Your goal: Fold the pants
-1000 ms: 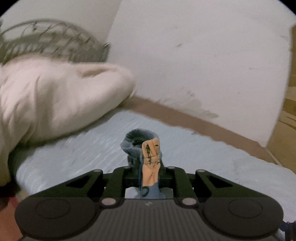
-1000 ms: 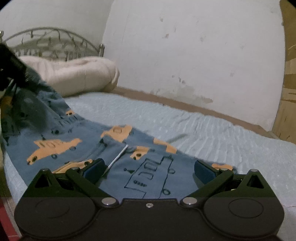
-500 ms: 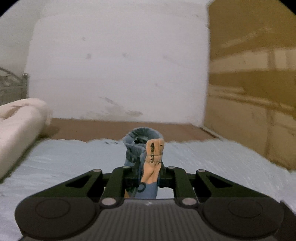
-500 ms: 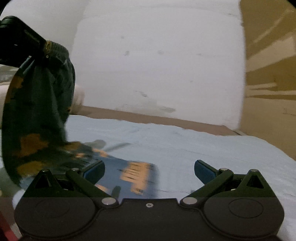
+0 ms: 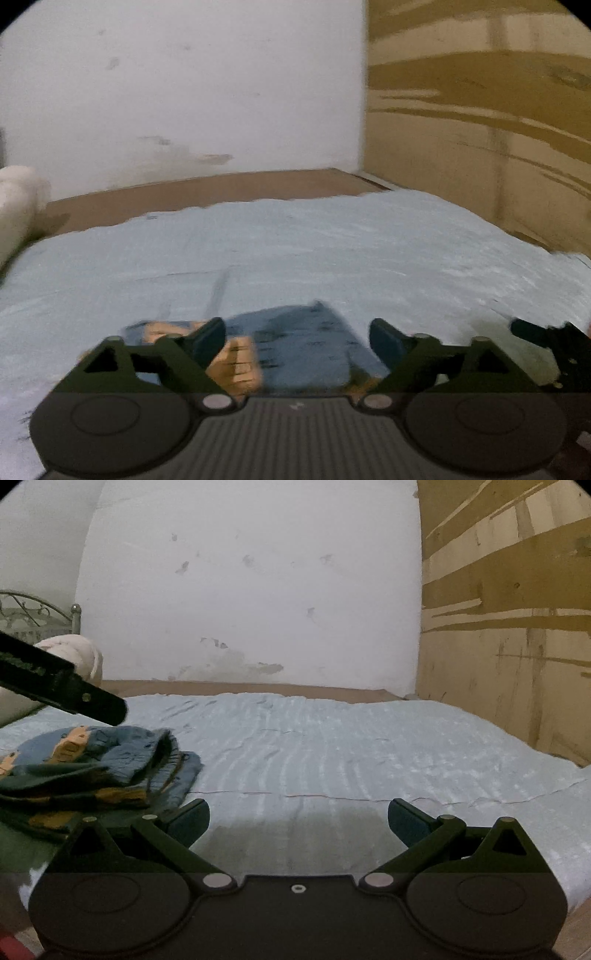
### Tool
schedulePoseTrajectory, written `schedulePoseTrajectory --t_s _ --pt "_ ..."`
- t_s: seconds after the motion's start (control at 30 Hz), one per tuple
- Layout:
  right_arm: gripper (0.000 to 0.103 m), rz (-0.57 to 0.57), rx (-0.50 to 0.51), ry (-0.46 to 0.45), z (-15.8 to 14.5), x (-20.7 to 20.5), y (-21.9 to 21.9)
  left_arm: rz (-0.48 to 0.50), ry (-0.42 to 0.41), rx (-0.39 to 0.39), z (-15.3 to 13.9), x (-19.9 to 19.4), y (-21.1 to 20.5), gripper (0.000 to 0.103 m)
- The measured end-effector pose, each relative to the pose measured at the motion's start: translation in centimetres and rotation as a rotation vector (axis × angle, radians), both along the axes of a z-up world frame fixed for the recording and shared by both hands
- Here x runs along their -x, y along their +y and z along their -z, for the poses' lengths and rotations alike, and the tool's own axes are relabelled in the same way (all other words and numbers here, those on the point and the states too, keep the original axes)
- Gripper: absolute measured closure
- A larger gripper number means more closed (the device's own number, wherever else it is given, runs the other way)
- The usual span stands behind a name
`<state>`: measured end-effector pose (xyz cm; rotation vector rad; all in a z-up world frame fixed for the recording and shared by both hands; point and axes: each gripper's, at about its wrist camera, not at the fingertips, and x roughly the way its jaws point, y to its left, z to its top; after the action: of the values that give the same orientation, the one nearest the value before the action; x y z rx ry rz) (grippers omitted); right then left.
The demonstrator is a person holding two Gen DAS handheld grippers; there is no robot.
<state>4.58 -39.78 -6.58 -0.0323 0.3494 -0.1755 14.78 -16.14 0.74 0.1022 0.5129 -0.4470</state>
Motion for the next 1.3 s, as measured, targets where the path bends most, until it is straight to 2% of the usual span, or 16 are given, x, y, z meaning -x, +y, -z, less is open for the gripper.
schedulePoseTrajectory --t_s 0.17,0.23,0.33,0.57,0.73,0.87,1.03,1.13,1.23,1.27,1.3 --pt "0.001 -0.103 -0.069 -0.017 -1.2 -0.7 1.4 -0.212 0.032 0.055 -1.0 0.3 6.2 0.002" --pt "0.001 -0.180 -0.149 -0.008 -1.7 -1.3 1.7 -0.303 0.041 0.047 -1.1 0.1 8.3 0.001" --pt "0.001 -0.290 -0.289 0.059 -2.3 -2.9 2.4 -0.376 0.087 0.027 -0.3 -0.6 10.3 0.001" --pt "0.001 -0.414 -0.472 0.203 -3.1 -5.5 4.6 -0.386 0.238 0.060 4.6 -1.1 11.3 0.001" --pt "0.001 -0.428 -0.575 0.320 -3.0 -5.9 4.8 -0.362 0.258 0.067 5.9 -0.2 11.1 0.001" --pt "0.002 -0.391 -0.668 0.337 -2.6 -6.2 4.5 -0.350 0.257 0.081 6.2 0.5 11.6 0.001" --pt "0.013 -0.261 -0.734 0.300 -2.1 -7.3 3.9 -0.350 0.257 0.079 5.8 0.9 11.7 0.001" --pt "0.026 -0.182 -0.748 0.286 -2.1 -7.7 3.9 -0.354 0.255 0.080 5.8 0.9 11.7 0.001" --pt "0.047 -0.129 -0.742 0.279 -2.1 -7.7 3.7 -0.351 0.252 0.081 5.9 0.8 11.7 0.001" --pt "0.058 -0.113 -0.738 0.276 -2.0 -7.6 3.6 -0.351 0.252 0.083 5.8 0.8 11.7 0.001" --pt "0.063 -0.092 -0.734 0.275 -1.9 -7.5 3.4 -0.351 0.253 0.084 5.8 0.9 11.7 0.001"
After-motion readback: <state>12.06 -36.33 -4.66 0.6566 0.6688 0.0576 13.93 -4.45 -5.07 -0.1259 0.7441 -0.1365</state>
